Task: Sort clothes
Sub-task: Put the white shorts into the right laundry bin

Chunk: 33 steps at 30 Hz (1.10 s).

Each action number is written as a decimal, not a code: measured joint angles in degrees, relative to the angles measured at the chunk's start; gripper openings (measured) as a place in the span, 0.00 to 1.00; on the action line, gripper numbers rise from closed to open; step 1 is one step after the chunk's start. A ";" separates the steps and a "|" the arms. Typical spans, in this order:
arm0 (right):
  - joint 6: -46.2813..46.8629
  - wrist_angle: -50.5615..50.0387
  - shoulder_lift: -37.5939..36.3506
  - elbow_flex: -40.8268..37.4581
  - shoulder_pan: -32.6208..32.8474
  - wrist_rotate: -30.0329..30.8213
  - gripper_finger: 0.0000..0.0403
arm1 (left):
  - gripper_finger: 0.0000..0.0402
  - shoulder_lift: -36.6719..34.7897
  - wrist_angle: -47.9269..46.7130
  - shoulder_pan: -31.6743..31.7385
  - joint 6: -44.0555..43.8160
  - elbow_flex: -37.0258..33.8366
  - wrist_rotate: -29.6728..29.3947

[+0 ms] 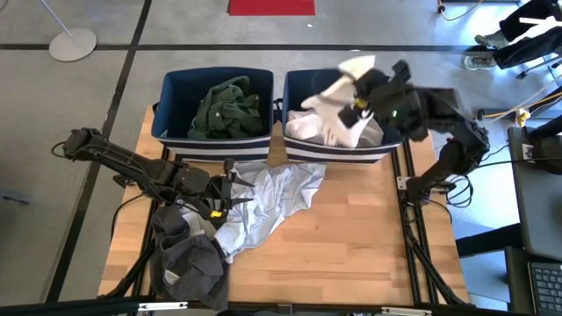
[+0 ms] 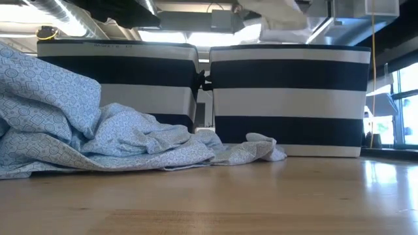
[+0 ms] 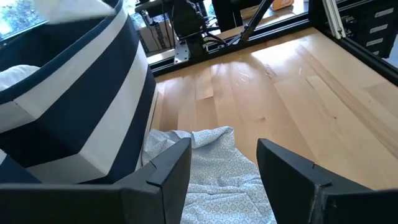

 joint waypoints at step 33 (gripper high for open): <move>4.94 7.84 3.11 -43.91 -28.27 -23.94 0.22 | 0.43 -0.01 -0.02 0.00 -0.15 0.00 -0.01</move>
